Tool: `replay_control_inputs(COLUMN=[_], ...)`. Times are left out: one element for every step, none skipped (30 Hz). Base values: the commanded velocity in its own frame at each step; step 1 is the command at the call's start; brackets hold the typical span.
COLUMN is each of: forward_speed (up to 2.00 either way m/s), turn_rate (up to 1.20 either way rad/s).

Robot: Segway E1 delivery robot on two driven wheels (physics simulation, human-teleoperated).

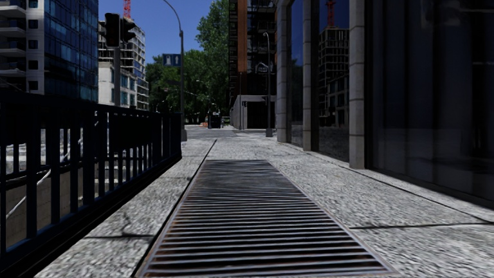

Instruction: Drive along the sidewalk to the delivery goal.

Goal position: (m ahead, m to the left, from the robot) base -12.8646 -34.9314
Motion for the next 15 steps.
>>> replay_control_inputs(forward_speed=[2.0,2.0,2.0,2.0,2.0,2.0,2.0,2.0,2.0,2.0,2.0,2.0,2.0,2.0,2.0], turn_rate=[0.0,0.0,0.0,0.0,0.0,0.0,0.0,0.0,0.0,0.0,0.0,0.0,0.0,0.0,0.0])
